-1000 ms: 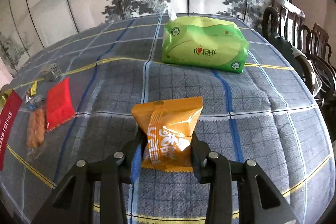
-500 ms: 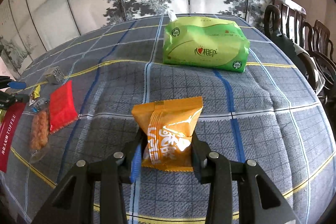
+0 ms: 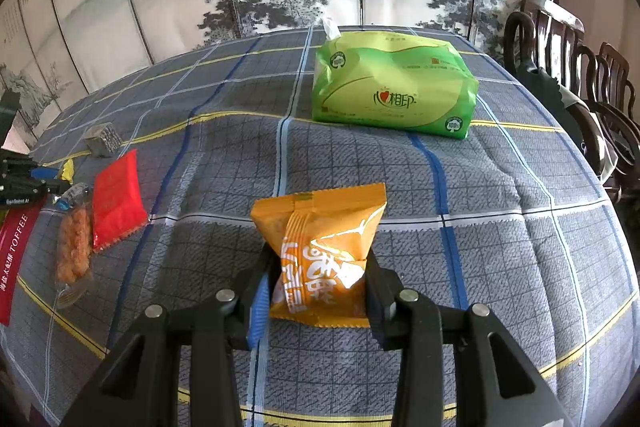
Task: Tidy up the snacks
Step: 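Grasp the yellow-wrapped candy with the left gripper while the right gripper holds the orange bag, then carry the yellow candy over the gold tray with the left gripper and release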
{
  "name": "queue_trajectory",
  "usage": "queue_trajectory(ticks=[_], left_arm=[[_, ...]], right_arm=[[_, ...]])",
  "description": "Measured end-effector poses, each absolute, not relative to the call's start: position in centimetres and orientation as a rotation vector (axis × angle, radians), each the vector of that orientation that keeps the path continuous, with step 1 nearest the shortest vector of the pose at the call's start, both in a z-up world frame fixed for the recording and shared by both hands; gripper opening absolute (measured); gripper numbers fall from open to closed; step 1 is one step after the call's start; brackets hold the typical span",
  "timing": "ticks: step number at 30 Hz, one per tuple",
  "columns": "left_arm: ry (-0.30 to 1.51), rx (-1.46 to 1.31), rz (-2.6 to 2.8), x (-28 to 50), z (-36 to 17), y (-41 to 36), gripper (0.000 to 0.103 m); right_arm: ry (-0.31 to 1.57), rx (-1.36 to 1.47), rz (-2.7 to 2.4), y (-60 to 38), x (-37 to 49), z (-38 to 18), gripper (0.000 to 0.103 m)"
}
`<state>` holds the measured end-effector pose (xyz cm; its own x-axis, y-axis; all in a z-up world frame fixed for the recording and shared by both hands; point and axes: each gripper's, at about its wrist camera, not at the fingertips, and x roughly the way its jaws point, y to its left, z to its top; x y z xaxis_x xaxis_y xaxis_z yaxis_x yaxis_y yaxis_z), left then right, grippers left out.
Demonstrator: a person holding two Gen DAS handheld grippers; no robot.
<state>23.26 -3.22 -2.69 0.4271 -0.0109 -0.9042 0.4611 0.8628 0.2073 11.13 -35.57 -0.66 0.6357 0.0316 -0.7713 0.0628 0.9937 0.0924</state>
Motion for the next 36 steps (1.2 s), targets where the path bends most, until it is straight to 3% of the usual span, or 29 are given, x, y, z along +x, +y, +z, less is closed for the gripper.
queue_trajectory(ticks=[14, 36], left_arm=[[0.825, 0.363, -0.135, 7.8, 8.9, -5.2, 0.02], [0.806, 0.285, 0.027, 2.8, 10.0, 2.1, 0.021]], right_arm=[[0.885, 0.103, -0.028, -35.5, 11.1, -0.7, 0.04], [0.897, 0.046, -0.06, -34.9, 11.2, -0.7, 0.04]])
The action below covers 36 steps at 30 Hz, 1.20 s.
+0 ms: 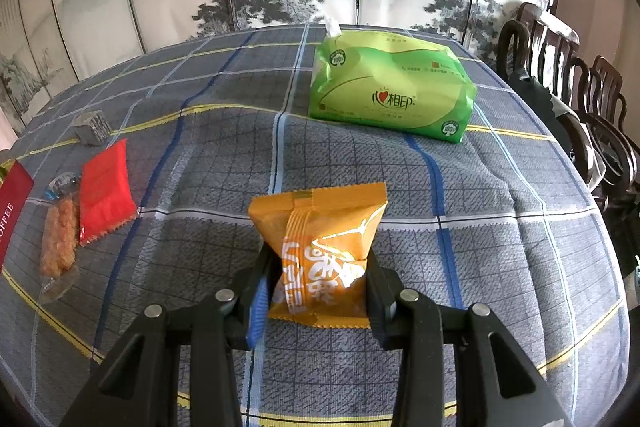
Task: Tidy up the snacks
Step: 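Carry the yellow candy over the gold tray with the left gripper and release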
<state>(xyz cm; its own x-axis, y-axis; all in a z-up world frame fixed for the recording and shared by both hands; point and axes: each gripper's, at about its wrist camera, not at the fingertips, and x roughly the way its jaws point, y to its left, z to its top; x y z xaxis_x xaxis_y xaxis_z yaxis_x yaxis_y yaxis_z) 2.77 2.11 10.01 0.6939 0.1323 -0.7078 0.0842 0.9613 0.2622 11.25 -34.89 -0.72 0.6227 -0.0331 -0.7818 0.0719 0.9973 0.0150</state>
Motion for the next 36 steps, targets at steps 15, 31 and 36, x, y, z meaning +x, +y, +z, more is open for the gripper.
queue_trajectory(ticks=[15, 31, 36], left_arm=[[0.971, 0.041, 0.157, 5.2, 6.8, 14.4, 0.021], [1.046, 0.018, 0.091, 7.6, 3.0, 15.0, 0.021], [1.068, 0.04, 0.066, 8.5, 1.6, 14.2, 0.021]], right_arm=[[0.901, 0.027, -0.073, -34.5, 11.4, -0.7, 0.04], [0.901, 0.026, -0.074, -34.4, 11.5, -0.7, 0.041], [0.901, 0.026, -0.074, -34.4, 11.5, -0.7, 0.041]])
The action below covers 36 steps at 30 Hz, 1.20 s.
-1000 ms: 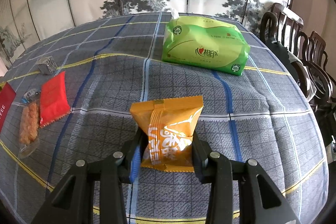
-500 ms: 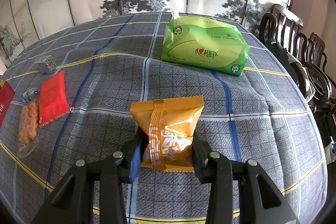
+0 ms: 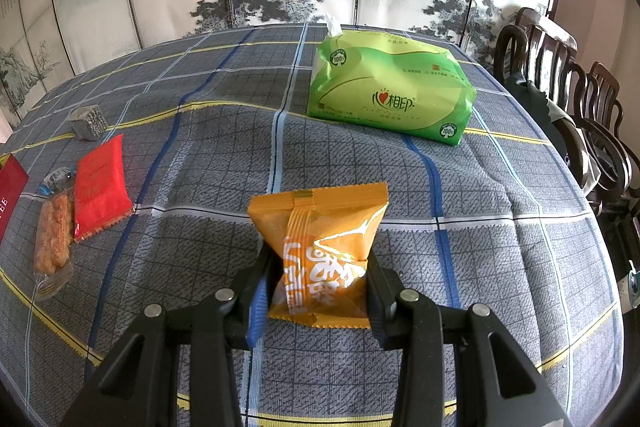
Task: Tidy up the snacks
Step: 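Carry the yellow candy over the gold tray with the left gripper and release, then carry the orange snack bag over the gold tray with the right gripper and release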
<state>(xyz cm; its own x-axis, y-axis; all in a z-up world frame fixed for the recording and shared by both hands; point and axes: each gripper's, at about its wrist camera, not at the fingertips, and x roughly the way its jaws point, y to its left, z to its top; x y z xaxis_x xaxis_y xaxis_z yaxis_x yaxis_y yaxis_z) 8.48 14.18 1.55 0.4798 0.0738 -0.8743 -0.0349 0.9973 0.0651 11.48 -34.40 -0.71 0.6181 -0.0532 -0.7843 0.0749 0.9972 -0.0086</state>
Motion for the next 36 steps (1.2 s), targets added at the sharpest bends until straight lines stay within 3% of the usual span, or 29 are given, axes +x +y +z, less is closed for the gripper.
queue_trajectory(ticks=[12, 28, 36], left_arm=[[1.089, 0.077, 0.065, 9.2, -1.6, 13.3, 0.021], [0.975, 0.152, 0.117, 7.5, 0.1, 12.3, 0.038], [0.944, 0.138, 0.13, 5.5, 1.5, 12.4, 0.041]], right_arm=[[0.902, 0.023, -0.076, -34.4, 11.5, -0.7, 0.041], [0.901, 0.004, -0.086, -34.2, 11.5, -0.7, 0.041], [0.896, -0.019, -0.104, -34.3, 11.2, -0.6, 0.04]])
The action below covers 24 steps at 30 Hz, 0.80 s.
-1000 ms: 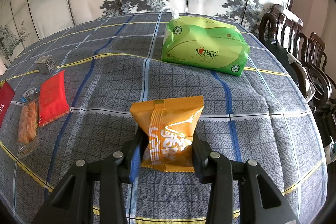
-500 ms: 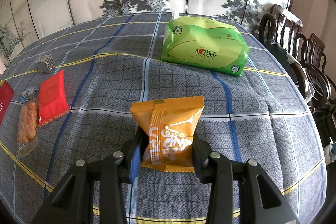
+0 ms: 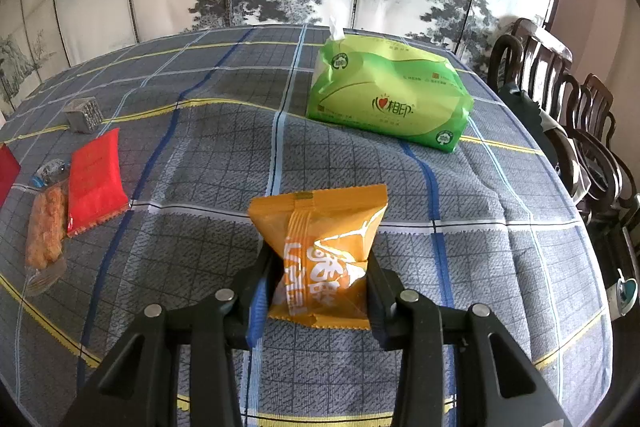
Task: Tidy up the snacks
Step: 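Carry the orange snack bag over the gold tray with the right gripper and release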
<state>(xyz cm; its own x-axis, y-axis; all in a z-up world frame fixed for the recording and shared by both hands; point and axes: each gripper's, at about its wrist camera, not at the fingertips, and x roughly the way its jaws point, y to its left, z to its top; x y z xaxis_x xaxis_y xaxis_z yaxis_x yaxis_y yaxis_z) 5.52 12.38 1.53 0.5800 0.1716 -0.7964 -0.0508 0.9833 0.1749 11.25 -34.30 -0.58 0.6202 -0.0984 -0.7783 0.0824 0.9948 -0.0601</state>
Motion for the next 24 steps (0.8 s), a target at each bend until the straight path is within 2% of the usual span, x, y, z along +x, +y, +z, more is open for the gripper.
queue_trajectory(ticks=[16, 24], left_arm=[[0.912, 0.091, 0.055, 2.0, 3.0, 11.2, 0.044], [0.904, 0.064, 0.035, 1.0, 3.1, 11.4, 0.045]], right_arm=[[0.861, -0.029, -0.116, -32.5, 8.7, 0.4, 0.04], [0.814, -0.098, -0.071, -28.8, 8.0, 3.5, 0.04]])
